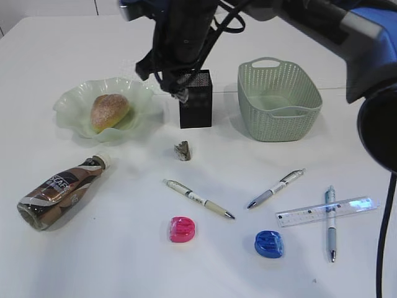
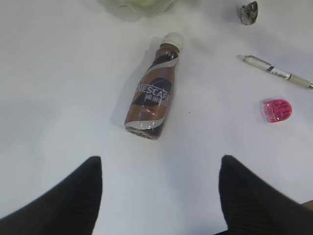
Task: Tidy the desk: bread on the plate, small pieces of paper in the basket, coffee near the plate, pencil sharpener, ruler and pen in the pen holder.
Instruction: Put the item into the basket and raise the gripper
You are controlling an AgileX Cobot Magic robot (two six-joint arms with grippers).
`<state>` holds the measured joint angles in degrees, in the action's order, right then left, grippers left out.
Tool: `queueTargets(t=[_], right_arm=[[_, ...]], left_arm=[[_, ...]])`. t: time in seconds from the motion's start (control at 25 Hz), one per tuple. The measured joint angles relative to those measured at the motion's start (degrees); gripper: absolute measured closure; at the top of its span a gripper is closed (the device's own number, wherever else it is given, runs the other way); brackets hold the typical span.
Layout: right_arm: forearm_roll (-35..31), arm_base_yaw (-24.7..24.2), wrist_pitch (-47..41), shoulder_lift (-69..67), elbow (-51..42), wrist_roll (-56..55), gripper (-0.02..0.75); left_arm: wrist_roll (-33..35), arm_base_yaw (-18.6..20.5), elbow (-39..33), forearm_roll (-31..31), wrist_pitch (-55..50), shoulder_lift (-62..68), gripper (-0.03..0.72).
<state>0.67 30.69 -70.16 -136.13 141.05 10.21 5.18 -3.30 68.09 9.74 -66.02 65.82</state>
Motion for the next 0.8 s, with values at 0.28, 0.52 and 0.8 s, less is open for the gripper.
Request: queueTargets(t=[0.28, 0.52, 0.8], right_arm=[[-2.8, -8.6, -0.8, 0.4, 0.0, 0.6, 0.723], [-4.6, -15.1, -0.8, 1.3, 0.0, 1.6, 0.722], [-5.1, -20.9, -0.6, 1.3, 0.0, 1.9, 0.723]], left_arm=[[0.0, 0.0, 0.0, 1.3, 0.8, 0.0, 0.162], [0.0, 0.0, 0.0, 2.6, 1.4, 0.0, 0.162], [0.0, 0.0, 0.0, 2.6, 1.7, 0.0, 0.162]])
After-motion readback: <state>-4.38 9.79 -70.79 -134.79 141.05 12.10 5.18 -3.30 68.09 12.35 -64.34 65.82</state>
